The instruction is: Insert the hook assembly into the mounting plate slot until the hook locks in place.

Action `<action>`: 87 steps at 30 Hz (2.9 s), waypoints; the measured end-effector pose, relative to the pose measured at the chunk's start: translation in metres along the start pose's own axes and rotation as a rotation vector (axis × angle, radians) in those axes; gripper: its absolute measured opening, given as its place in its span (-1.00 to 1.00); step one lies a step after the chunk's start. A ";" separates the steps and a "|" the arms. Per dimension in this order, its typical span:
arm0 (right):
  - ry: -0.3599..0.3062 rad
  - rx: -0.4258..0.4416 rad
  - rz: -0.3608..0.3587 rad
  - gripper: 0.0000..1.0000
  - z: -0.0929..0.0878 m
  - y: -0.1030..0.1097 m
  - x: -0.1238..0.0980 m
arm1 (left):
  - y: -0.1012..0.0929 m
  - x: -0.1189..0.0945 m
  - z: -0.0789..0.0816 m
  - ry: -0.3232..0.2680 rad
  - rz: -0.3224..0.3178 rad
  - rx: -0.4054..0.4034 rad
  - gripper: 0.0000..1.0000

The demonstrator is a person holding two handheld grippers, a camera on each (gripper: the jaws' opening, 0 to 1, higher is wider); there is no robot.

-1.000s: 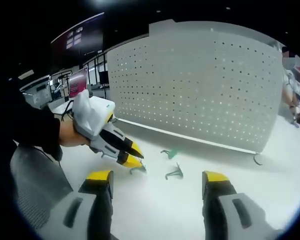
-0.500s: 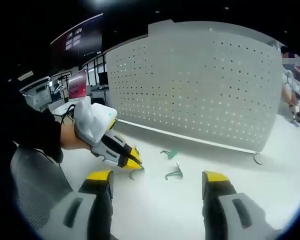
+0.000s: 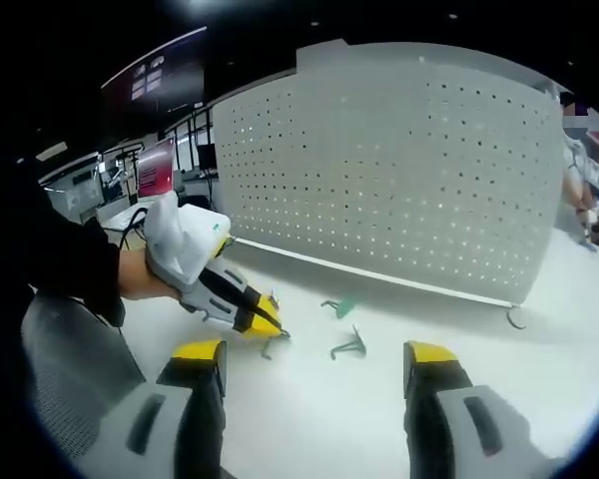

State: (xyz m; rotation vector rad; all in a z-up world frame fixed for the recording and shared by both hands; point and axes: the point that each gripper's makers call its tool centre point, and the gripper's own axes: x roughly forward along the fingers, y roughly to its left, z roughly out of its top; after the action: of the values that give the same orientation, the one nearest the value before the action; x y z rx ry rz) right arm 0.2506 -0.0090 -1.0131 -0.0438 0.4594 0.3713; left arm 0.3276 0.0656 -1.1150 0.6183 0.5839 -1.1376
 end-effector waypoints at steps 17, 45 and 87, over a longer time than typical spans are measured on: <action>0.004 -0.001 0.004 0.39 -0.001 0.001 0.000 | -0.003 0.003 0.001 0.015 0.005 0.050 -0.97; -0.008 -0.042 0.019 0.15 0.005 0.010 0.000 | 0.007 -0.057 0.037 -0.253 0.043 -0.271 -0.97; -0.089 -0.172 0.095 -0.79 0.035 0.069 0.027 | -0.022 -0.109 0.076 -0.578 -0.096 -0.524 -0.98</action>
State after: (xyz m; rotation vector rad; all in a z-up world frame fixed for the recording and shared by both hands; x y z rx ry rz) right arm 0.2632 0.0685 -0.9903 -0.1725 0.3413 0.5040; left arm 0.2814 0.0746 -0.9887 -0.1934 0.3841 -1.1252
